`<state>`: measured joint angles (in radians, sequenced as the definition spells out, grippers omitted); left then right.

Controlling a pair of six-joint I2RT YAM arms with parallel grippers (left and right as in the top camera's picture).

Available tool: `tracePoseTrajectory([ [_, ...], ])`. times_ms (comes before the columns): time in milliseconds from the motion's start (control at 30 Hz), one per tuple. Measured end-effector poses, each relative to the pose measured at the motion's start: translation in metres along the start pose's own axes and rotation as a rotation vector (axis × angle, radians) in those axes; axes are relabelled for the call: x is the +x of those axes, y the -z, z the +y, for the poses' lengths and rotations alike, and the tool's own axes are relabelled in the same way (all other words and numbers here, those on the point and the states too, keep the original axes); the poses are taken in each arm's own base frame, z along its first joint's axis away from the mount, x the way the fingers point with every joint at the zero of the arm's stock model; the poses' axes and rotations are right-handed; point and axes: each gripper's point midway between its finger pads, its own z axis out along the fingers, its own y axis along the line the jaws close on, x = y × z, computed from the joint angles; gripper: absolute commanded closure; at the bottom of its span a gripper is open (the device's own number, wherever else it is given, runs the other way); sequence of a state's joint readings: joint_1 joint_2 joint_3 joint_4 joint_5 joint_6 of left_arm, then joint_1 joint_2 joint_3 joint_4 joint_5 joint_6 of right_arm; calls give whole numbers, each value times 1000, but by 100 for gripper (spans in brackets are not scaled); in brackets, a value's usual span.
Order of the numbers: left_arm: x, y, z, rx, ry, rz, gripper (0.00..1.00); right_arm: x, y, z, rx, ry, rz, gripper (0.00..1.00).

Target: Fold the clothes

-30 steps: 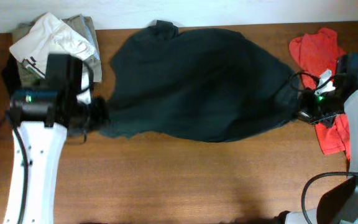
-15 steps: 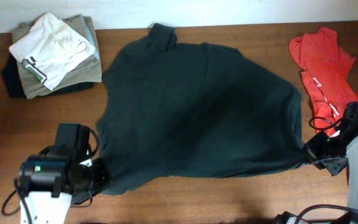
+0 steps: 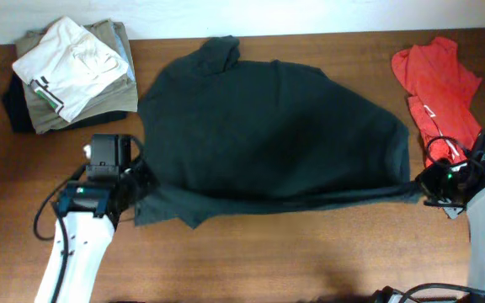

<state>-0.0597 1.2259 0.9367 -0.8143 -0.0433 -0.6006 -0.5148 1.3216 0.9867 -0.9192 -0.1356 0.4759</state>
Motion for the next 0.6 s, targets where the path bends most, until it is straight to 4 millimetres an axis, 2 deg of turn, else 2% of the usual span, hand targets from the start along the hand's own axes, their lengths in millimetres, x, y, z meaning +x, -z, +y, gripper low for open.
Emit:
tracePoseTrajectory([
  [167,-33,-41,-21,33,7,-80,100,-8,-23,12,-94,16,-57,96],
  [300,-57,-50,-38,93,13,-166,100,-1,-46,26,-165,66,-89,96],
  [367,-60,-55,-40,99,13,-175,100,-1,-50,34,-183,71,-100,96],
  [467,-59,-78,-41,84,12,-154,100,-12,-57,40,-200,54,-134,96],
  [533,-59,-95,-38,62,12,-148,100,-15,-68,36,-178,47,-129,96],
  [600,-67,-102,-40,61,16,-182,99,-20,-78,37,-173,47,-137,96],
])
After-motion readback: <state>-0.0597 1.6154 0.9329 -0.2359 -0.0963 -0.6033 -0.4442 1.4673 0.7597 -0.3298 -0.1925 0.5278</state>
